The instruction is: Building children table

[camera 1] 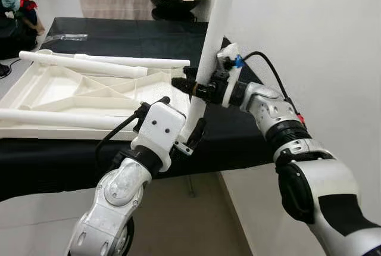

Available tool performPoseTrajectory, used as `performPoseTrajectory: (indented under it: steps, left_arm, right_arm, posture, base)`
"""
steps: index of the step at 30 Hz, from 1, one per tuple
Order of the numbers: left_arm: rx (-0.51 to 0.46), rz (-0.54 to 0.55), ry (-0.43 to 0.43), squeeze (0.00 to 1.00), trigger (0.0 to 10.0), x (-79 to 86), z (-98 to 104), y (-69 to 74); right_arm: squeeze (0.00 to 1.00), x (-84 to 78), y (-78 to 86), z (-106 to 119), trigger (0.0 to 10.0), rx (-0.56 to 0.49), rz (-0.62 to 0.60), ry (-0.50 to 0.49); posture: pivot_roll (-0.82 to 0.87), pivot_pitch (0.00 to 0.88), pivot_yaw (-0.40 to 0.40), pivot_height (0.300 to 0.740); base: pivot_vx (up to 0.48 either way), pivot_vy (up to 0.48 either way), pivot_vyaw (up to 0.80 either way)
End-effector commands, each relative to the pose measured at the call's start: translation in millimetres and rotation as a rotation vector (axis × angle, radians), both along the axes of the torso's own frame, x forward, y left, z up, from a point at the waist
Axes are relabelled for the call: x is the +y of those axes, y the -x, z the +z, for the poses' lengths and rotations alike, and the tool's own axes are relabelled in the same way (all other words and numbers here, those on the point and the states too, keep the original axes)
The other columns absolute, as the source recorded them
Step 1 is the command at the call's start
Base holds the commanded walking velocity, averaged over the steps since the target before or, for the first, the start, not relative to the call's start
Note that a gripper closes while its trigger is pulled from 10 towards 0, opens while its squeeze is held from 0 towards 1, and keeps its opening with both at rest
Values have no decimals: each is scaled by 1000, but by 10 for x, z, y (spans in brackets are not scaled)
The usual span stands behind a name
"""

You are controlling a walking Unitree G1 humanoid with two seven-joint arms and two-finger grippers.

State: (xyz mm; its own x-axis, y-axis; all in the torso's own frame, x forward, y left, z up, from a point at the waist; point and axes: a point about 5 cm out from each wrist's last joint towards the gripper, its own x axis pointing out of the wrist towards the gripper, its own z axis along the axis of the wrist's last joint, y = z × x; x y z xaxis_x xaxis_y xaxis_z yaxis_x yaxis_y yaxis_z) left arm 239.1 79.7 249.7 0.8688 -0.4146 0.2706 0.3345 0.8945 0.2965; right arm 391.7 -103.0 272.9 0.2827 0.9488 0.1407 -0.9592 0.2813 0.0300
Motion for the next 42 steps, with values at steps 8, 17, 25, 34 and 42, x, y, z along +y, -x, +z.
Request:
performPoseTrajectory:
  steps: [8,17,25,34,42]
  left_arm:
    - [4,-3,-6,0,10000,-4,-24,18]
    - [4,-1,-6,0,10000,0,-27,16]
    - [3,0,-3,0,10000,-6,-24,8]
    - [-4,-5,1,0,10000,-23,0,-2]
    - [-2,-10,6,0,10000,-43,3,0]
  right_arm:
    - [0,9,43,-30,0,35,109,-22]
    - [0,-32,-94,-39,0,14,-178,8]
    - [0,-275,-339,-122,0,112,-883,99]
    - [0,-552,-345,-294,0,318,-1520,-5]
    - [0,-229,-365,-189,10000,304,-1385,-58]
  posture:
    - [97,84,-140,740]
    - [93,88,-141,740]
    - [84,93,-134,740]
    - [83,99,-133,740]
    - [80,101,-132,740]
  base:
    - [0,0,0]
    - [0,0,0]
    - [0,0,0]
    - [0,0,0]
    - [0,0,0]
